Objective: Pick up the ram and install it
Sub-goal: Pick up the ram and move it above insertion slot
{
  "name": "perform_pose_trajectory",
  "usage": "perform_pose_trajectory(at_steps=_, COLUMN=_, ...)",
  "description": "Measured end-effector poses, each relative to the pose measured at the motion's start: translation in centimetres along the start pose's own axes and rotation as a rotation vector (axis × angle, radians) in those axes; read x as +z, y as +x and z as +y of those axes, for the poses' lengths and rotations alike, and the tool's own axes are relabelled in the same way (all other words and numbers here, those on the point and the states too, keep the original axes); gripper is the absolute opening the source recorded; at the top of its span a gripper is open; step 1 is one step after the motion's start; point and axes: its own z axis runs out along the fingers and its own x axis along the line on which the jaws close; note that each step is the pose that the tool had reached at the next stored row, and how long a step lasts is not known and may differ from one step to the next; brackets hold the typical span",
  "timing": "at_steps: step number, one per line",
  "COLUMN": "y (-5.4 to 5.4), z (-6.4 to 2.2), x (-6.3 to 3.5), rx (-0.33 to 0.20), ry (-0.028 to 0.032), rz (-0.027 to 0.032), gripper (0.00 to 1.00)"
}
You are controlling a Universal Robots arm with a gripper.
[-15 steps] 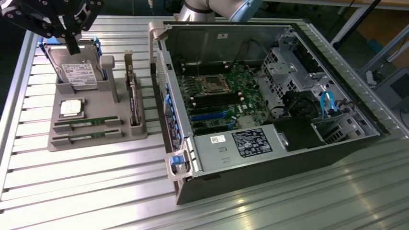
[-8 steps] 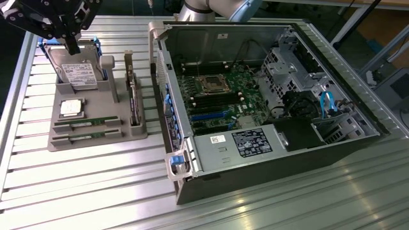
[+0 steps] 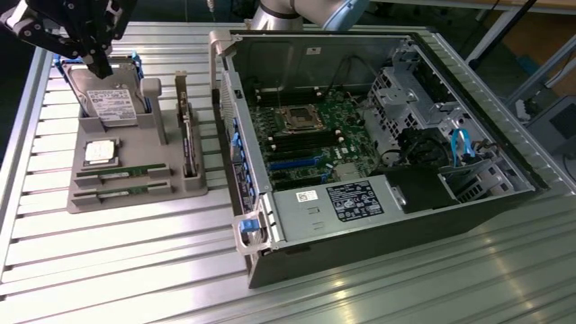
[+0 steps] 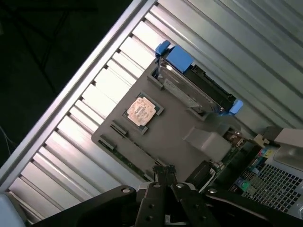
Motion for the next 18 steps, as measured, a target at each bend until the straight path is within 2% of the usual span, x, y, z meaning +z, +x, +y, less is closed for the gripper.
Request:
perform_pose_trajectory(at_steps=3, y=0.00, z=0.00, x=0.01, rx=-0.114, ry=0.0016, rz=0.0058, gripper=0.10)
perform_pose_trajectory(at_steps=18, y=0.00, z=0.00, x=0.02, rx=-0.401, ry=0.0040, rz=0.0177, gripper=0.10)
